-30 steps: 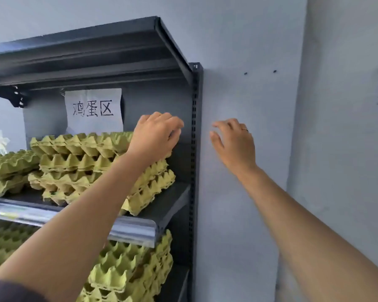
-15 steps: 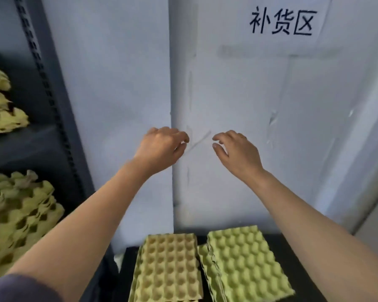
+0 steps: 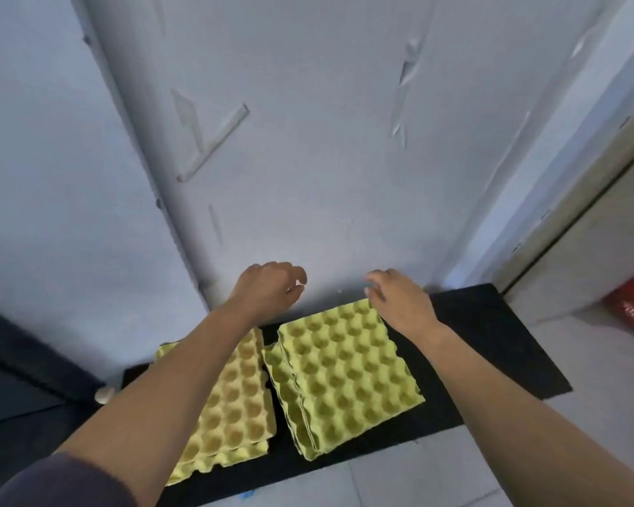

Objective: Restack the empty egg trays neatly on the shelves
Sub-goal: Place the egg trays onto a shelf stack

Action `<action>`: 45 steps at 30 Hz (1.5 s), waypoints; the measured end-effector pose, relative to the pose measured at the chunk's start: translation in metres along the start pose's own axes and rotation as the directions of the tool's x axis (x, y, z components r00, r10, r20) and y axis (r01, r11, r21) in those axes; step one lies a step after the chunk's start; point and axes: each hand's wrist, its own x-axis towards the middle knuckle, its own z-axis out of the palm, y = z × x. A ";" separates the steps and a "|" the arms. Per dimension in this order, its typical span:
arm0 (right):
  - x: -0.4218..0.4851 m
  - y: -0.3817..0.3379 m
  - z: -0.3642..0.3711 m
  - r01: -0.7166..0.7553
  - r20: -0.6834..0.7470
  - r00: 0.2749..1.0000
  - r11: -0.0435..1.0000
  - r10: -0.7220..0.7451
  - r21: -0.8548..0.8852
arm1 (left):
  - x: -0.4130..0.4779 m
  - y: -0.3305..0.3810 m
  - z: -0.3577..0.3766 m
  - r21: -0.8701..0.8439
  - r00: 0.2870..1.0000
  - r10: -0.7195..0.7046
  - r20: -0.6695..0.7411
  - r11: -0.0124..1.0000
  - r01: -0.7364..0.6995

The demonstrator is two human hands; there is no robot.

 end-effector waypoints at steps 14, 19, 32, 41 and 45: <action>0.016 0.166 0.147 -0.248 0.497 0.839 0.969 0.219 -0.008 | -0.008 0.044 0.228 -0.111 0.762 -0.486 0.428 0.809 0.578; 0.021 0.195 0.198 -0.461 0.540 0.754 0.887 0.374 0.029 | -0.023 0.049 0.293 -0.318 0.534 -0.701 0.472 0.430 0.845; 0.020 0.207 0.245 -0.625 0.447 0.752 0.740 0.484 0.250 | -0.025 0.041 0.340 -0.585 0.256 -0.824 0.505 -0.109 0.803; 0.007 0.197 0.247 -0.629 0.356 0.763 0.747 0.539 0.217 | -0.030 0.039 0.324 -0.651 0.361 -0.768 0.529 -0.094 0.753; 0.012 0.198 0.239 -0.659 0.394 0.734 0.721 0.554 0.214 | -0.033 0.037 0.319 -0.658 0.413 -0.758 0.504 -0.028 0.752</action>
